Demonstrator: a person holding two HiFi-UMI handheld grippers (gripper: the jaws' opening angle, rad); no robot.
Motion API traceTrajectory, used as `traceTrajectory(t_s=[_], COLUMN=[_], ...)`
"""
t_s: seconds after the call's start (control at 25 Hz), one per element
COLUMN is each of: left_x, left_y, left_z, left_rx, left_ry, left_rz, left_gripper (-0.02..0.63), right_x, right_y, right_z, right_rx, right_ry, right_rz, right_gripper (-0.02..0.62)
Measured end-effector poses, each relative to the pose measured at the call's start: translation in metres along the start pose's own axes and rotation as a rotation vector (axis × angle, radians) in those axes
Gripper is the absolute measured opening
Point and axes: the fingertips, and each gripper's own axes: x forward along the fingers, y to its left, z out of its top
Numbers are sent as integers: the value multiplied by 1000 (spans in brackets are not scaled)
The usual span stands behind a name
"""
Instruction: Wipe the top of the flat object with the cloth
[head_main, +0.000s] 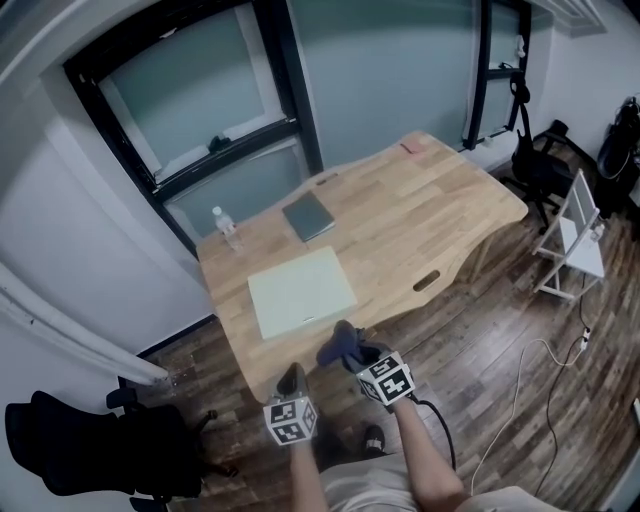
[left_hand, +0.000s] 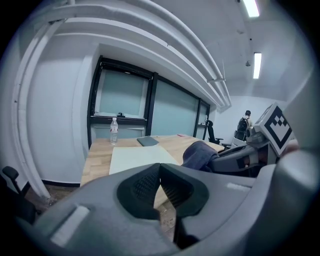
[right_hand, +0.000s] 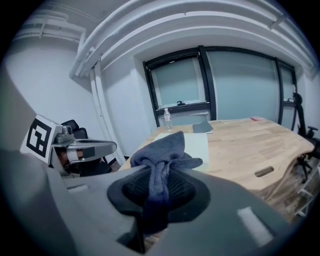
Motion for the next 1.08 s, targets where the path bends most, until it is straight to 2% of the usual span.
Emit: traceTrajectory(t_s=[0.2, 0.64, 1.08], left_x=[-5, -7, -6], left_y=[4, 2, -1], left_z=[4, 8, 3], left_rx=[4, 4, 4], left_ry=[-8, -15, 8], left_rz=[6, 3, 11], left_gripper=[8, 8, 8], right_x=[2, -2, -3], right_y=[2, -10, -15], right_z=[-2, 4, 1], right_rx=[-19, -25, -26], right_ry=[19, -3, 7], right_rz=[-3, -79, -90], right_gripper=[80, 78, 78])
